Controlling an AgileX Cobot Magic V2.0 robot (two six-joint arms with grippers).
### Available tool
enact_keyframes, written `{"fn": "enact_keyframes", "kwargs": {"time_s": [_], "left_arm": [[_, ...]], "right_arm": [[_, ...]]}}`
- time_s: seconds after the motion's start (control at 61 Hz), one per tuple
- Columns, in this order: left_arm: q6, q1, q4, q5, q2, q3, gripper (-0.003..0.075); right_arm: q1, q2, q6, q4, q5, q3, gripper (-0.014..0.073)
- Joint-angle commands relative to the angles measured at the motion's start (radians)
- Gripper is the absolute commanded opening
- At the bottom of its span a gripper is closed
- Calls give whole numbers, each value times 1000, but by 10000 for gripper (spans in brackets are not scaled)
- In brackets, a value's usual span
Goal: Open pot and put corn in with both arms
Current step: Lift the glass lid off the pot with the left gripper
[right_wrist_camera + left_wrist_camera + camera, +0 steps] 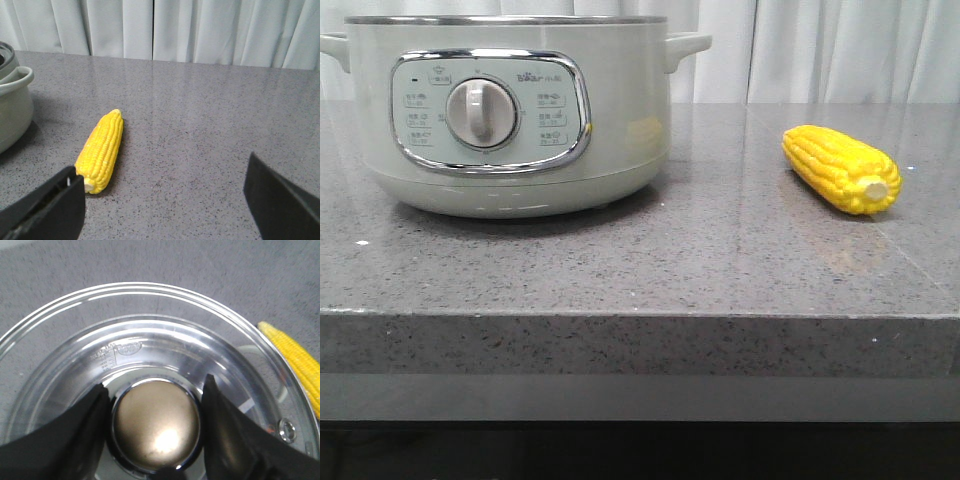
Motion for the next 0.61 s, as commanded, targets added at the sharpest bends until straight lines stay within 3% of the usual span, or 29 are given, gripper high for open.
{"fn": "enact_keyframes", "kwargs": {"time_s": [0.0,0.279,0.591], "left_arm": [[17,-8,-29,-121,-121,-5,187],[32,-64,-33,-265,-377,329,187],[32,-106,-76,-275,-710,713,187]], "right_arm": [[-6,14,-8,-7,-88,-31,654],[-6,53,-8,-7,-83,-31,654],[-6,126,-8,-7,-99,-31,654]]}}
